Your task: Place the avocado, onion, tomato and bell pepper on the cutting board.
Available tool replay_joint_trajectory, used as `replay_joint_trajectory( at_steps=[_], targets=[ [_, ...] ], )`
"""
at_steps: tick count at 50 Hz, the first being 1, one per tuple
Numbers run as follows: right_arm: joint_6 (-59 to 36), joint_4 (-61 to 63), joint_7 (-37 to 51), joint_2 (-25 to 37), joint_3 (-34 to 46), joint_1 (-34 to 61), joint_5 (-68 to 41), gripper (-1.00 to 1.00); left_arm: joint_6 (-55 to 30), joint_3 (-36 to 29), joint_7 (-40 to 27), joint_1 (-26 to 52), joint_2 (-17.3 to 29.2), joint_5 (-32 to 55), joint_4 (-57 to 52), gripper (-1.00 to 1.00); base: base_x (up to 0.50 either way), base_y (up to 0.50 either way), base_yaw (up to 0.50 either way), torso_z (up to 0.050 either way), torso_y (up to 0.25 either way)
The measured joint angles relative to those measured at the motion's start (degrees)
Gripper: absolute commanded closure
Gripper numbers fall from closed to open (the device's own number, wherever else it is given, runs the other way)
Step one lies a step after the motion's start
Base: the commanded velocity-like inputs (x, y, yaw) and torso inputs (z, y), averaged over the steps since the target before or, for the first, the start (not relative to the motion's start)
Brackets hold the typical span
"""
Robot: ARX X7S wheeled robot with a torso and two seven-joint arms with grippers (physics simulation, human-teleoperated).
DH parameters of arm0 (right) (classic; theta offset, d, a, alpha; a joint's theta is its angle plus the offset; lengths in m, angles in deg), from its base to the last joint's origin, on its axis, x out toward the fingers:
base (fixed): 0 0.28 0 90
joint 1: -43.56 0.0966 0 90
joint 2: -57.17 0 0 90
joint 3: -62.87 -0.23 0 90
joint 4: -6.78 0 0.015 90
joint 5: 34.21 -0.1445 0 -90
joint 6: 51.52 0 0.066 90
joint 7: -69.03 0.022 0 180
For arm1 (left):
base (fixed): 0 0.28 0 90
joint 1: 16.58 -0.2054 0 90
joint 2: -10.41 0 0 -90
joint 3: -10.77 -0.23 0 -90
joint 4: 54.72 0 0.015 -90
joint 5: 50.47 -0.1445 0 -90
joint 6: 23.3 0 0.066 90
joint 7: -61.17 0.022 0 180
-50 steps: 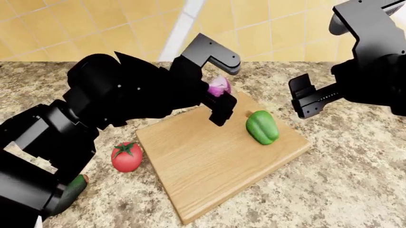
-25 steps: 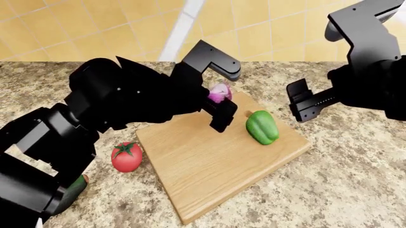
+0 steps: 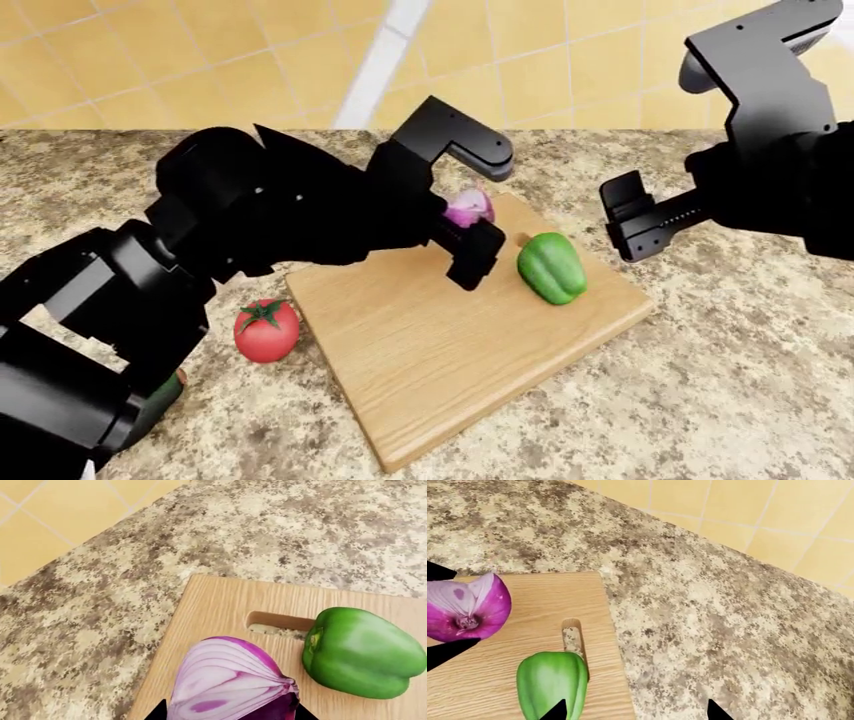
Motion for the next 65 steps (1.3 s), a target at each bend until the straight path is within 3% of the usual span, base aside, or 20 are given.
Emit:
replay_joint_trajectory(
  at_steps=[1,2,21,31,54,65],
  targets=[
    [0.0,0.0,0.0,0.0,0.0,0.0,0.0,-1.0,0.0,0.0,0.1,0.0,0.0,0.0,0.0,1.0,0.0,0.0,0.0,0.0,0.0],
    [0.1,0.0,-0.1,0.0,0.0,0.0,0.0,-1.0,0.1,-0.1,0.1,0.1,0.0,-0.1,0.0,-1.0,0.0,0.0,0.0,0.0,0.0],
    [0.4,0.0,-0.3,0.1,0.5,0.1,0.0,-1.0,0.3,-0.1,-0.2,1.1,0.3,-0.1,-0.3,-1.0,0.0,0.0,0.0,0.0,0.0],
    [0.2,-0.1,0.1,0.2,0.8,1.0,-1.0,-1.0,-1.1,4.4,-3.6,3.7,2.7,4.5,-4.6,-1.0,0.0,0.0,0.0,0.0,0.0],
    [3.0,4.2,-0.4,2.0,-2.1,2.7,-2.5,-1.0,-9.9,14.1,-22.4,11.6,10.8,20.4,-13.1,-1.0,0.0,0.0,0.0,0.0,0.0],
    [4.5,7.9,-1.8,3.0,-4.2,3.1,-2.4,-1.0,-12.5,16.7,-35.2,12.6,16.2,32.4,-17.9,-1.0,0.0,0.5,0.0,0.0,0.0]
  ],
)
